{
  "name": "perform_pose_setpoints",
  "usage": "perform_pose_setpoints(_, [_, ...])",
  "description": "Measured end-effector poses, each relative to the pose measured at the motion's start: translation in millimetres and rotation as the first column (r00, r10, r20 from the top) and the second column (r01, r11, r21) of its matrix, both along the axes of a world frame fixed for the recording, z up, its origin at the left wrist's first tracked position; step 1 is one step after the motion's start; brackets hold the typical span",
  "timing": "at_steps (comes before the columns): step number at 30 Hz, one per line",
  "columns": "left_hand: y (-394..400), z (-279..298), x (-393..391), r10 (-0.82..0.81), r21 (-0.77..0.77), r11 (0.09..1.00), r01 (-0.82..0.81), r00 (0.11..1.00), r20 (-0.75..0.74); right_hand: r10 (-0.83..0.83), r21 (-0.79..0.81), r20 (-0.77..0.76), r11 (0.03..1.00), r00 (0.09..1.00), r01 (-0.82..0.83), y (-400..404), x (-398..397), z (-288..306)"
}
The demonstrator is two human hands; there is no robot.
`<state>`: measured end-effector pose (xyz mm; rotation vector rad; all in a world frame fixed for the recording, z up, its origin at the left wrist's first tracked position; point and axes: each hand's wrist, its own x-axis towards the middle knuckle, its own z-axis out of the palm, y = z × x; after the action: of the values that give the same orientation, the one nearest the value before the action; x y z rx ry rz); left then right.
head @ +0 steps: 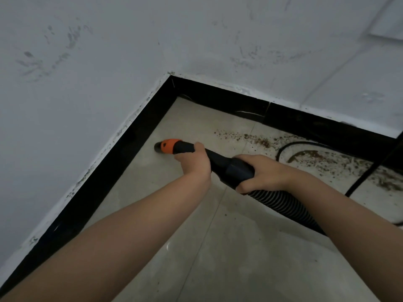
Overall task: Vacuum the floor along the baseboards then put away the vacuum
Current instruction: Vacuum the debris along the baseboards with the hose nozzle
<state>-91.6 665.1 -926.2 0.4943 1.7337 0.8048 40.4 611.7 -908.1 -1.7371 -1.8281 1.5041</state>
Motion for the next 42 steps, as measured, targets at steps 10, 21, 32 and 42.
perform_pose_setpoints(10, [12,-7,-15,-0.173,0.043,0.984,0.170,0.983,0.067,-0.064,0.025,0.080,0.998,0.995,0.062,-13,-27,4])
perform_pose_setpoints(21, [-35,11,16,-0.415,-0.047,0.892,0.450,0.855,0.312,-0.111,0.035,0.407,0.994,0.907,0.106,-83,-9,38])
perform_pose_setpoints(32, [-14,1,24,-0.510,-0.077,0.858,0.508,0.860,0.002,-0.345,0.076,0.378,0.936,0.859,0.343,-79,-37,17])
perform_pose_setpoints(42, [9,3,11,-0.600,-0.069,0.798,0.599,0.800,0.012,-0.433,0.082,0.373,0.896,0.821,0.435,-65,-63,27])
